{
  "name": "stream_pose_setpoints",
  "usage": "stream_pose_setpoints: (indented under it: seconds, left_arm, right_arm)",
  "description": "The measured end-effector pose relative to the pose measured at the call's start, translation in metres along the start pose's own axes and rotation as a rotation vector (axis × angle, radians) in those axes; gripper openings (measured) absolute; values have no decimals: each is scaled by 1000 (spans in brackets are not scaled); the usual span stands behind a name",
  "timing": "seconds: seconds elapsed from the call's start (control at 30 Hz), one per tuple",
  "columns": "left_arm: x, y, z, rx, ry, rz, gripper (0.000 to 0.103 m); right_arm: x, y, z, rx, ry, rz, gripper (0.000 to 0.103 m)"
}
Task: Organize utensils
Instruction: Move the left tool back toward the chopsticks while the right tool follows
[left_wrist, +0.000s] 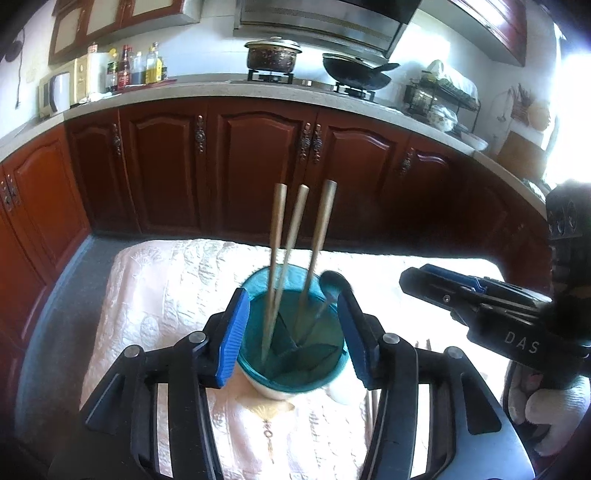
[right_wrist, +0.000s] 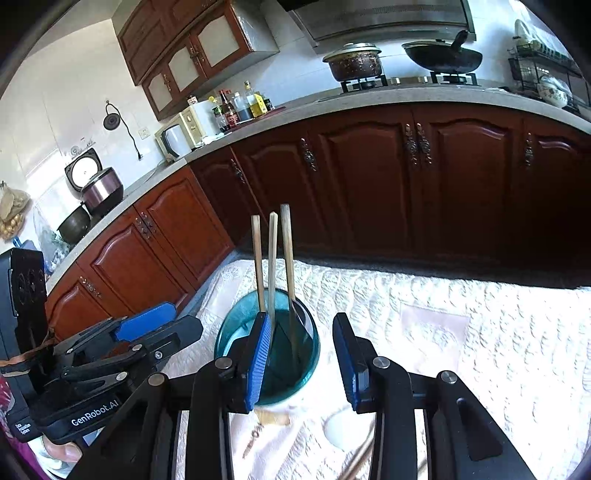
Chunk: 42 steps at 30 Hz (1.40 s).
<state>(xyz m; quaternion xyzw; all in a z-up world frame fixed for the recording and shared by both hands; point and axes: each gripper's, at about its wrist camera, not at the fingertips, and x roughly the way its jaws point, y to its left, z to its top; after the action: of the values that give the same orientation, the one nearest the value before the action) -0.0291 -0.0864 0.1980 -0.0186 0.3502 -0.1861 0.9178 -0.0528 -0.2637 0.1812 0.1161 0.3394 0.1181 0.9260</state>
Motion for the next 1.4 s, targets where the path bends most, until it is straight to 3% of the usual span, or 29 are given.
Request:
stream_pose_setpoints:
  seconds: [0.33, 0.7, 1.1, 1.4]
  left_arm:
    - [-5, -33, -27, 66, 53, -56, 50]
    - [9, -51, -59, 80, 150, -113, 50]
    - [41, -78, -101, 148, 271, -141, 50]
    - [67, -108, -105, 201, 319, -161, 50]
  right_arm:
    - [-27, -22, -38, 18, 41, -70, 34]
    - [-46, -76, -90, 113, 108, -150, 35]
    - [-12, -135, -147, 215, 246, -230, 32]
    - [27, -174, -144, 253, 274, -288, 19]
